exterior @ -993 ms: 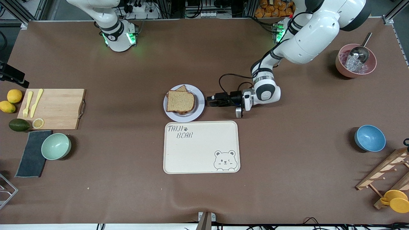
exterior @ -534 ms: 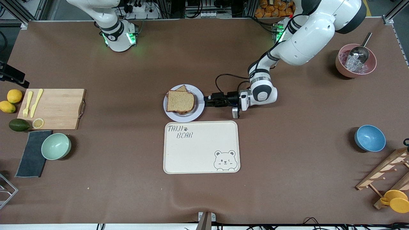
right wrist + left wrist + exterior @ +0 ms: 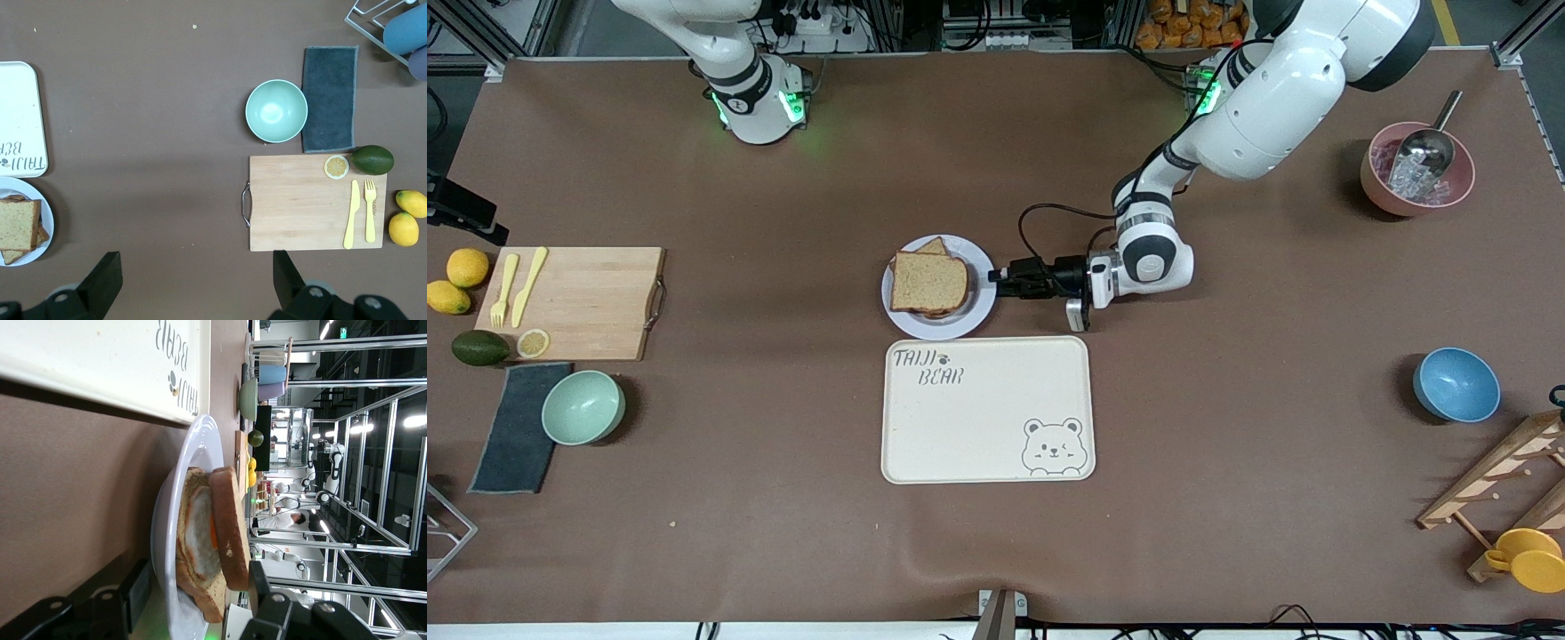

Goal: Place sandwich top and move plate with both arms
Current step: 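Lower the left gripper and grasp the white plate rim, then slide the plate with the left gripper onto the bear tray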

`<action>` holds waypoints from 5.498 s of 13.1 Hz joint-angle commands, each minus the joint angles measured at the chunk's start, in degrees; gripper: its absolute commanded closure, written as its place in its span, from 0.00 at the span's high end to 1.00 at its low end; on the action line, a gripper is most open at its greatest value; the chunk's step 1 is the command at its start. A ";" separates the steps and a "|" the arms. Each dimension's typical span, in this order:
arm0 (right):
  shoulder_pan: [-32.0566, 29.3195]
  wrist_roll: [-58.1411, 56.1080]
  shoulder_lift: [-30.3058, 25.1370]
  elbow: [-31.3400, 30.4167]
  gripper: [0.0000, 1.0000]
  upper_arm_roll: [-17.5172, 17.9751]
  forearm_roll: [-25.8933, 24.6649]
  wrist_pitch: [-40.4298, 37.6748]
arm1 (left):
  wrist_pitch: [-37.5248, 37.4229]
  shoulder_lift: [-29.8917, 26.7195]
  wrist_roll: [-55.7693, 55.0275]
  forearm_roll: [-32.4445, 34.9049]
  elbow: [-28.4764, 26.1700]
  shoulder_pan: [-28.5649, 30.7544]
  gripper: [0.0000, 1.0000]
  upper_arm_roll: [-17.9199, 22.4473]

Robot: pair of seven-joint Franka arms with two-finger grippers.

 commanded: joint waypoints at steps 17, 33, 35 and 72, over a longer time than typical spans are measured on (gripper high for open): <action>-0.87 0.05 0.61 1.24 1.00 0.85 -0.39 -0.61 | 1.11 6.42 6.77 -0.61 5.51 -2.66 0.46 0.98; -0.61 0.14 1.14 1.15 1.00 0.85 -0.39 -0.26 | 1.11 9.50 12.57 -0.61 7.97 -3.10 0.00 1.60; -0.61 0.14 1.14 1.15 1.00 0.85 -0.39 -0.44 | 1.11 9.41 12.57 -0.52 7.97 -3.10 0.00 1.69; 0.01 -0.56 1.67 1.24 1.00 0.94 -0.74 -0.70 | 8.67 -9.67 -21.06 12.10 6.47 3.57 0.00 1.69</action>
